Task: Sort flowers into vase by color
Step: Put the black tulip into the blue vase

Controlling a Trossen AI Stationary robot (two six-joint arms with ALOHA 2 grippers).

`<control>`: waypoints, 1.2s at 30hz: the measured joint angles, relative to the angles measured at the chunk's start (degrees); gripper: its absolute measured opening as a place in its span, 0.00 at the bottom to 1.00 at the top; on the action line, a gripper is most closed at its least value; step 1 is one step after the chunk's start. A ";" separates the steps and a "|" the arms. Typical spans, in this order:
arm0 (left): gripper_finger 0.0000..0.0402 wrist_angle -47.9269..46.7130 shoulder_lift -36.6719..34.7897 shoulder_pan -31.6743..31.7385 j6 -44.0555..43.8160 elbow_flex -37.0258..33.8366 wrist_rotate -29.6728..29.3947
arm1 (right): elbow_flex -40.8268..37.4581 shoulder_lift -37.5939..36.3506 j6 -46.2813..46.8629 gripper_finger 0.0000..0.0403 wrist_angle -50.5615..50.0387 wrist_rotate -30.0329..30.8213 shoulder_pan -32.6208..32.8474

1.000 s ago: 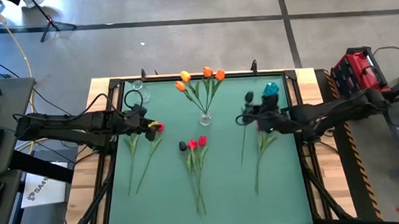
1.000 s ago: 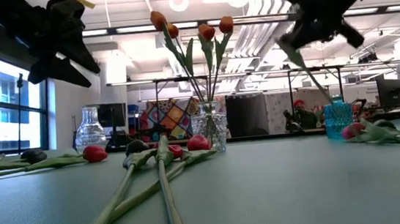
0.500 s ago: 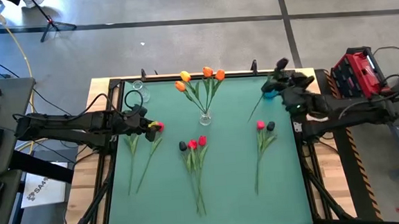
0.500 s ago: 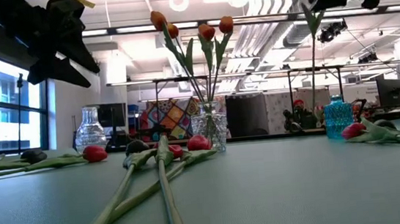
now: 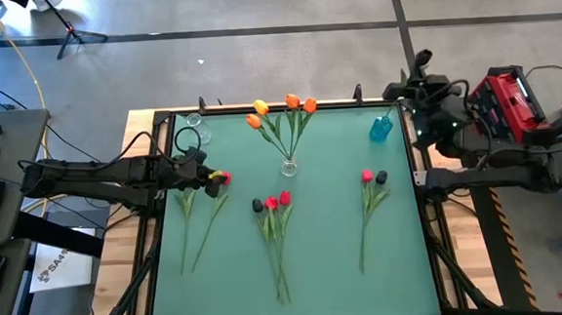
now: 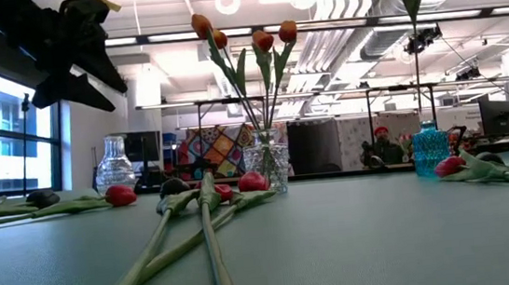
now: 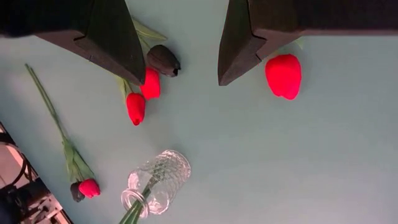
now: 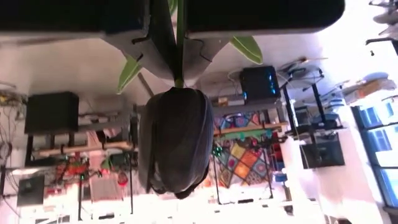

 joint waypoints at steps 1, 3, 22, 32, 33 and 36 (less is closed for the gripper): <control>0.47 0.00 0.00 0.00 -0.08 0.00 -0.01 | 0.00 0.03 -0.99 0.00 0.77 -0.94 -1.07; 0.47 0.00 0.00 0.00 -0.11 0.00 -0.02 | 0.00 0.12 -2.55 0.00 1.16 -1.98 -3.45; 0.47 0.00 0.00 -1.12 -2.03 0.00 0.04 | 0.01 8.31 2.79 0.00 0.21 -10.16 -15.90; 0.47 -0.02 0.00 -1.64 -2.01 0.00 0.17 | 0.00 7.92 20.41 0.00 -22.56 -7.89 -14.86; 0.47 -0.02 0.00 -1.64 -1.99 0.00 0.17 | 0.00 7.84 23.45 0.00 -25.19 -9.51 -14.86; 0.47 -0.08 0.00 -1.64 -1.43 0.00 0.22 | 0.00 7.87 31.98 0.00 -32.09 -13.33 -14.86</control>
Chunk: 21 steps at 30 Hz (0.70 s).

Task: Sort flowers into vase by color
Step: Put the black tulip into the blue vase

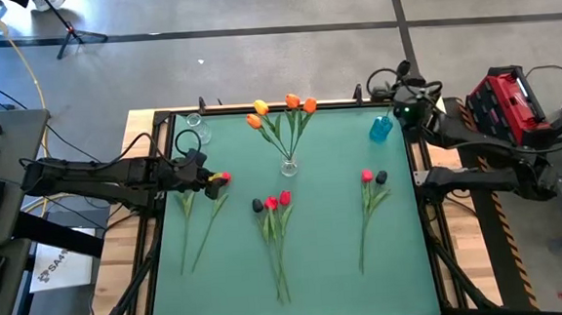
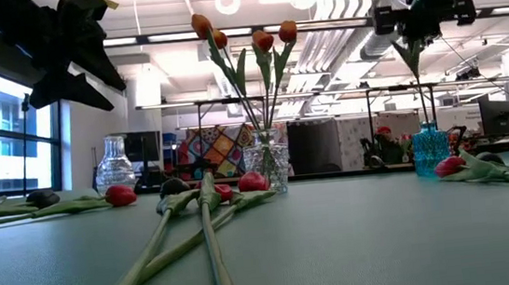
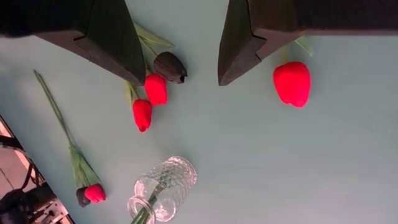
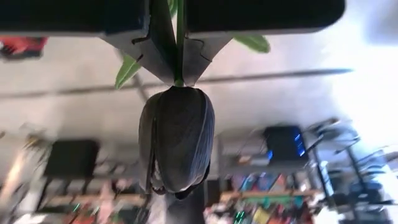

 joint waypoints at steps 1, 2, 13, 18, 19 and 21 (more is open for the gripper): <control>0.47 -0.08 0.00 0.00 0.02 0.00 0.00 | 0.00 -0.01 2.63 0.00 -1.51 -1.19 0.00; 0.47 -0.33 0.00 0.00 0.02 0.00 0.00 | 0.07 -0.05 5.04 0.00 -2.51 -2.23 -0.03; 0.47 -0.82 0.00 0.10 0.91 0.00 0.76 | 0.02 -0.80 15.60 0.00 -8.37 -7.41 -0.59; 0.47 -0.78 0.00 0.20 0.90 0.00 0.61 | 0.84 -2.14 14.07 0.00 -10.08 -6.49 -2.71; 0.47 -0.77 0.00 0.20 0.88 0.00 0.61 | 1.39 -2.30 13.57 0.00 -10.88 -6.00 -2.89; 0.47 -0.77 0.00 0.20 0.88 0.00 0.61 | 2.76 -2.69 11.98 0.00 -11.59 -5.32 -2.91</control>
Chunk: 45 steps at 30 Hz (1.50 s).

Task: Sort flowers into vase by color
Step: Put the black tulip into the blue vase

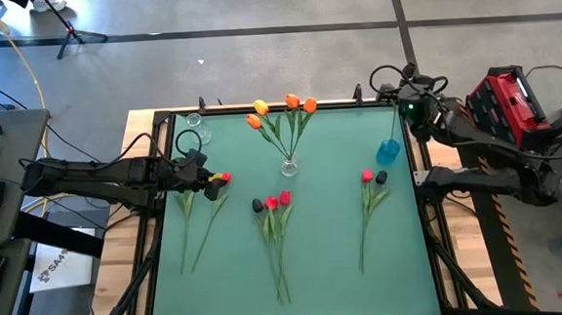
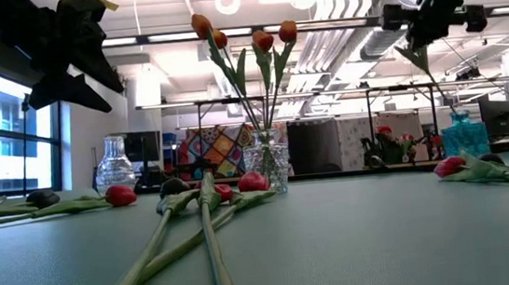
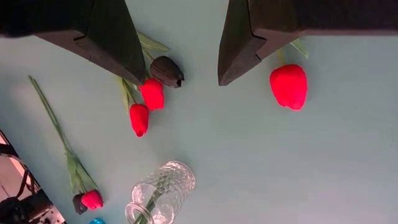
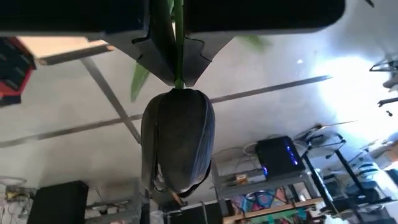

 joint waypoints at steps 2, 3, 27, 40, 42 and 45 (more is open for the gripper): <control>0.47 0.02 0.00 0.00 0.00 0.00 0.00 | 1.75 -0.32 -1.71 0.00 -0.75 0.11 0.00; 0.47 0.02 0.00 0.00 0.00 0.00 -0.02 | 2.57 -0.34 -2.34 0.00 -1.18 0.11 0.00; 0.47 0.02 0.00 0.00 -1.03 0.00 -1.42 | 6.01 -0.28 1.20 0.00 -15.91 -4.29 12.55; 0.47 0.02 0.00 0.00 -1.14 0.00 -1.01 | 6.01 -0.35 9.27 0.29 -26.92 -6.03 17.16; 0.47 0.02 0.00 0.00 -1.09 0.00 -1.01 | 6.01 -0.26 9.64 0.37 -30.12 -6.33 17.79; 0.47 0.02 0.00 0.00 -1.09 0.00 -1.01 | 5.96 -0.61 9.30 0.47 -31.30 -8.70 18.77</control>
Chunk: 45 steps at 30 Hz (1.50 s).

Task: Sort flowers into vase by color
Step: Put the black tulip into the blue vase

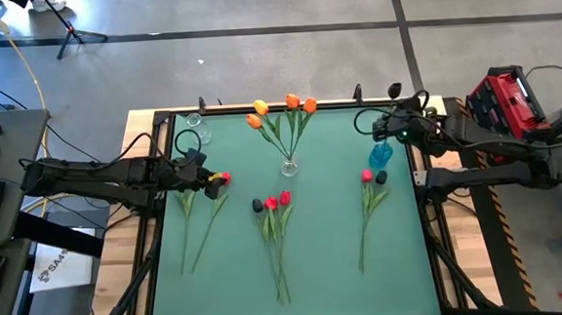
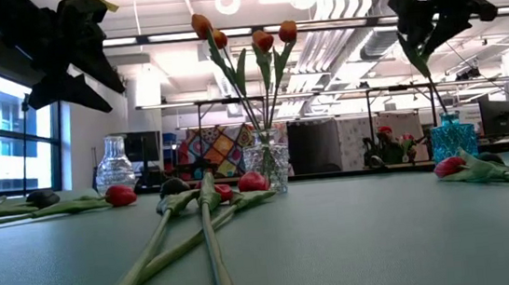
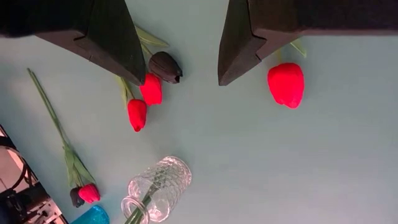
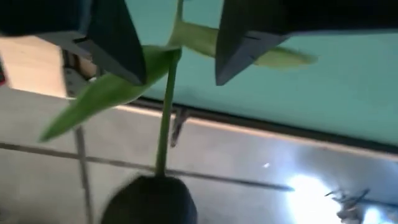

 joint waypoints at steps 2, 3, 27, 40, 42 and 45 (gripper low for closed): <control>0.47 0.00 0.00 0.00 0.02 0.00 -0.04 | 0.00 -0.48 -0.14 0.52 0.14 -3.14 0.41; 0.47 0.00 0.00 0.00 0.02 0.00 -0.04 | 0.00 -0.70 -0.16 0.54 0.11 -4.98 0.58; 0.47 0.02 0.00 -0.01 -0.33 0.00 -1.88 | -8.92 -1.53 10.49 0.59 -8.20 -18.67 3.33; 0.47 0.00 0.02 0.00 -0.48 0.00 -1.33 | -11.47 -1.58 32.46 0.59 -11.25 -24.58 15.84; 0.47 0.00 0.00 -0.02 -0.47 0.00 -1.71 | -11.47 -1.50 36.09 0.59 -11.27 -26.65 17.78; 0.47 -0.02 0.00 -0.02 -0.43 0.00 -2.42 | -11.47 -0.59 40.17 0.58 -11.35 -27.78 19.75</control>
